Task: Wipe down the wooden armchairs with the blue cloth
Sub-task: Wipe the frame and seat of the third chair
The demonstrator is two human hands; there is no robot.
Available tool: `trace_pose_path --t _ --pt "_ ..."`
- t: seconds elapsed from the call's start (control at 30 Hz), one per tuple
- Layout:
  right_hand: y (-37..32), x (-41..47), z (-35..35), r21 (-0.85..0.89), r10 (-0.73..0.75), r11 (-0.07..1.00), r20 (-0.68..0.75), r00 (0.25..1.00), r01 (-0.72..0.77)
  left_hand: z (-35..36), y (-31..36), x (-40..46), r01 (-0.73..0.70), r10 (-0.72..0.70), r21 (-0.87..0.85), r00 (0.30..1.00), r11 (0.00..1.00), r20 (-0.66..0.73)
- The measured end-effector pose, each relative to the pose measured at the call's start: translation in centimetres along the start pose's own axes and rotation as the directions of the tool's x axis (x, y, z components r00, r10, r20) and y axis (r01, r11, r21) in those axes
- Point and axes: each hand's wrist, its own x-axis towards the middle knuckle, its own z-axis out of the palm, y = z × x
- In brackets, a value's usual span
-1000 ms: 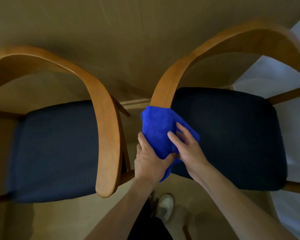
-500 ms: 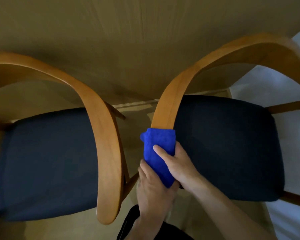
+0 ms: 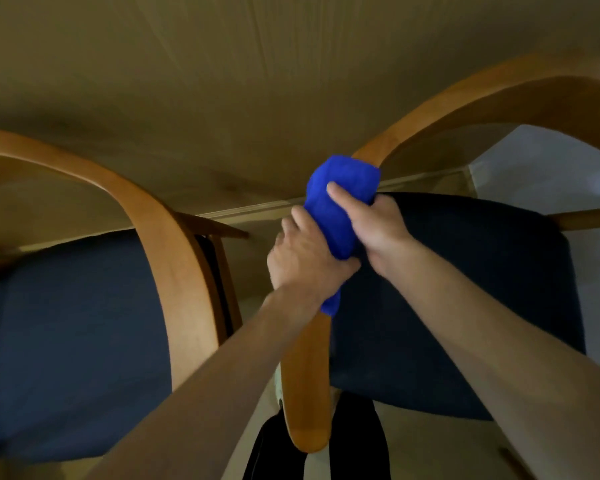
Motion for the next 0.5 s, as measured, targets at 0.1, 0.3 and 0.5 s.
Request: trace_pose_path --t 0.1,0.3,0.5 --pt "-1.5 1.4 -0.2 0.023 0.032 0.999 -0.048 0.998 -0.031 -0.6 1.8 2.7 -0.033 0.032 0.034 0.999 0.999 0.024" --pt "-0.8 0.2 0.9 -0.123 0.0 0.992 -0.071 0.997 -0.009 -0.7 0.4 0.9 -0.069 0.069 0.008 0.998 0.998 -0.013" --pt "3.2 -3.0 1.0 -0.293 -0.021 0.955 0.048 0.999 0.035 0.2 -2.7 -5.2 -0.011 0.006 -0.087 0.998 0.996 -0.058"
